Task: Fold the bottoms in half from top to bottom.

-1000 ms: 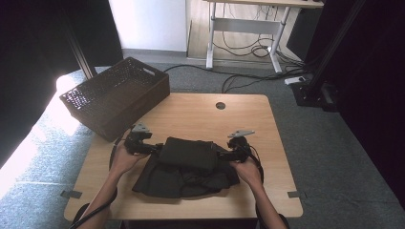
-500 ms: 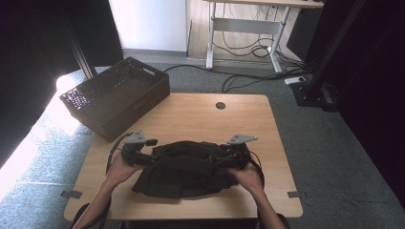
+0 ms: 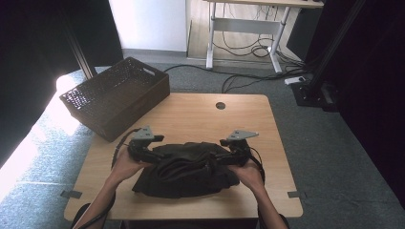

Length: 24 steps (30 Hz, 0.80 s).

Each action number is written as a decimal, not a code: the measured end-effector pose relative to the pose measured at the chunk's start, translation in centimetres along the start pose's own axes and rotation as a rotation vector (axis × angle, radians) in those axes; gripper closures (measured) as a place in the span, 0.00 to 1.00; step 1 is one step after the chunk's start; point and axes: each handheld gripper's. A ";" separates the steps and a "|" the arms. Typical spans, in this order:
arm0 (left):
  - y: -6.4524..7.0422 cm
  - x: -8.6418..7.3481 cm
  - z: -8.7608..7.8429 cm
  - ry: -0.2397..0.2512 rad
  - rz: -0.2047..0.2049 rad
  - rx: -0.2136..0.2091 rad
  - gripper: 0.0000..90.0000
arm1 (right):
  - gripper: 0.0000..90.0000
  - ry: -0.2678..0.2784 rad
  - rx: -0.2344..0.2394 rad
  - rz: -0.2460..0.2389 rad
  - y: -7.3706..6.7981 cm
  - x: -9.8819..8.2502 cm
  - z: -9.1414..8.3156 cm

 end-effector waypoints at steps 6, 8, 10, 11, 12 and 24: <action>2.7 -2.6 0.6 -0.074 0.041 -0.004 0.21 | 0.27 -0.029 0.069 0.009 -1.7 -2.2 0.2; 3.1 -3.4 0.5 -0.080 0.039 0.008 0.21 | 0.27 -0.036 0.075 0.015 -2.0 -3.3 -0.1; 3.5 -4.4 0.4 -0.089 0.029 0.010 0.21 | 0.27 -0.055 0.075 0.019 -2.3 -4.6 -0.5; 3.7 -4.7 0.4 -0.090 0.030 0.014 0.21 | 0.27 -0.063 0.078 0.019 -2.5 -5.1 -0.6; 3.9 -5.1 0.5 -0.095 0.029 0.015 0.21 | 0.27 -0.068 0.080 0.022 -2.6 -5.5 -0.7; 4.5 -6.0 0.7 -0.088 0.039 0.033 0.21 | 0.26 -0.042 0.050 -0.037 -2.5 -1.0 -1.3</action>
Point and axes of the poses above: each handheld gripper's, and its own axes: z roughly forward along the jaws, x roughly out of its top, y roughly to its right, and after that the axes turned 13 degrees about y, right-handed
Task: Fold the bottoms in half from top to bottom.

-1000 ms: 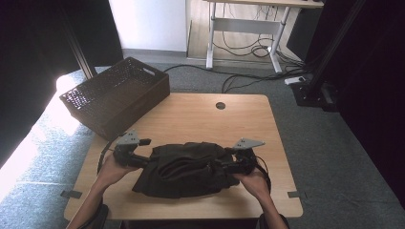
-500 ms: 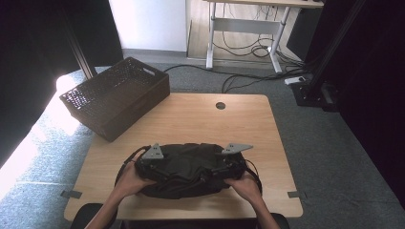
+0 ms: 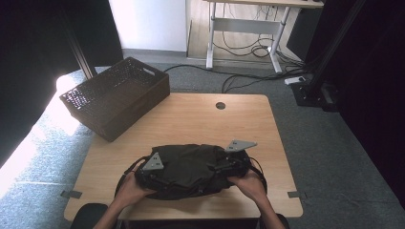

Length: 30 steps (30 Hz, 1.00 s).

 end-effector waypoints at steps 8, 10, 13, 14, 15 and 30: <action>0.5 -0.5 -1.0 0.012 -0.023 0.020 0.20 | 0.14 -0.103 0.001 0.005 -2.3 -3.3 3.6; 0.7 -1.0 -1.5 0.005 -0.030 0.025 0.20 | 0.14 -0.100 -0.033 0.025 -2.5 -4.5 3.3; 1.1 -1.8 -2.0 -0.011 -0.035 0.045 0.19 | 0.14 -0.091 -0.066 0.039 -2.6 -5.6 2.5; 1.2 -1.9 -2.1 -0.019 -0.036 0.056 0.19 | 0.13 -0.093 -0.076 0.032 -2.7 -6.0 2.2; 1.3 -2.3 -2.1 -0.031 -0.040 0.063 0.19 | 0.11 -0.096 -0.085 0.021 -2.8 -6.2 2.1; 0.6 -3.2 -0.1 -0.102 -0.023 0.123 0.22 | 0.11 -0.125 -0.158 -0.022 -2.2 -7.8 2.7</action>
Point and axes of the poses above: each handheld gripper's, and its own axes: z roughly forward along the jaws, x roughly out of its top, y roughly to its right, and after that the axes turned 13 degrees about y, right-handed
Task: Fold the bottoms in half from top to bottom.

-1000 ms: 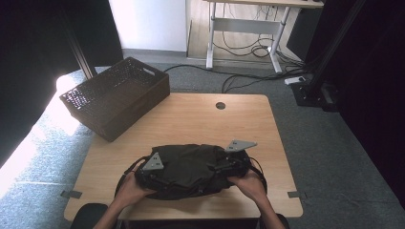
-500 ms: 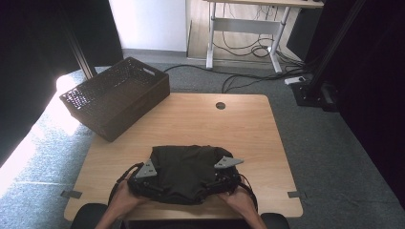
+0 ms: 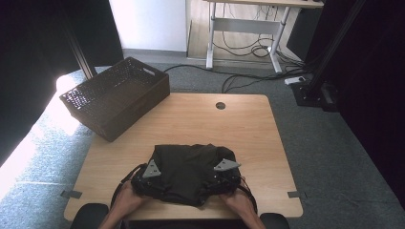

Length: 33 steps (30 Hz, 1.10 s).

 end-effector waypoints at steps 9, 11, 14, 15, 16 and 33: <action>-0.1 -0.2 0.0 0.010 -0.011 -0.003 0.22 | 0.14 0.034 0.032 0.046 -0.3 -0.6 -2.9; -0.1 -0.2 0.0 0.011 -0.011 -0.003 0.22 | 0.13 0.015 0.030 0.046 -0.3 -1.0 -2.5; -0.2 -0.2 0.0 0.012 -0.012 -0.004 0.22 | 0.12 -0.016 0.023 0.011 -0.2 -1.5 -1.8; -0.2 -0.2 0.0 0.012 -0.014 -0.004 0.22 | 0.13 -0.019 0.020 0.015 -0.1 -1.6 -1.7; -0.2 -0.3 0.1 0.014 -0.017 -0.004 0.22 | 0.13 -0.026 0.016 0.013 -0.1 -1.8 -1.6; -1.0 -0.4 0.7 0.043 -0.055 0.009 0.22 | 0.12 -0.032 -0.002 0.061 0.7 -1.8 -0.6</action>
Point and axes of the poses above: each handheld gripper's, and its own axes: z roughly forward along the jaws, x roughly out of its top, y roughly to its right, and after that the axes turned 13 degrees about y, right-handed
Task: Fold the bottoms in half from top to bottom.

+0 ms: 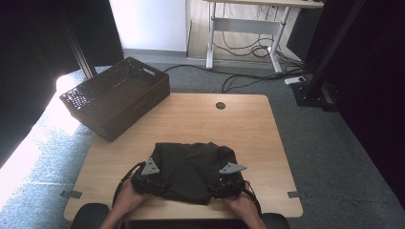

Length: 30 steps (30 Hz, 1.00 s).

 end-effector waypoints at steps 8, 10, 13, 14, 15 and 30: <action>-1.4 0.7 1.2 0.004 -0.001 -0.001 0.23 | 0.12 0.001 -0.009 0.009 1.1 0.6 0.8; -2.0 1.0 1.7 0.006 -0.003 -0.001 0.23 | 0.12 0.002 -0.014 0.013 1.5 0.8 1.1; -2.8 1.4 2.5 0.008 -0.007 0.004 0.23 | 0.12 0.003 -0.022 0.017 2.2 1.2 1.7; -3.1 1.5 2.7 0.010 -0.009 0.006 0.23 | 0.12 0.004 -0.021 0.019 2.5 1.4 1.9; -3.3 1.7 2.9 0.011 -0.012 0.009 0.23 | 0.12 0.005 -0.025 0.020 2.8 1.5 2.1; -4.0 2.9 -2.5 0.079 -0.030 0.034 0.15 | 0.10 0.096 -0.052 -0.007 4.1 3.5 -1.9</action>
Point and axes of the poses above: each handheld gripper's, and its own axes: z roughly forward along the jaws, x roughly out of its top, y roughly to its right, and after that the axes turned 13 degrees about y, right-handed
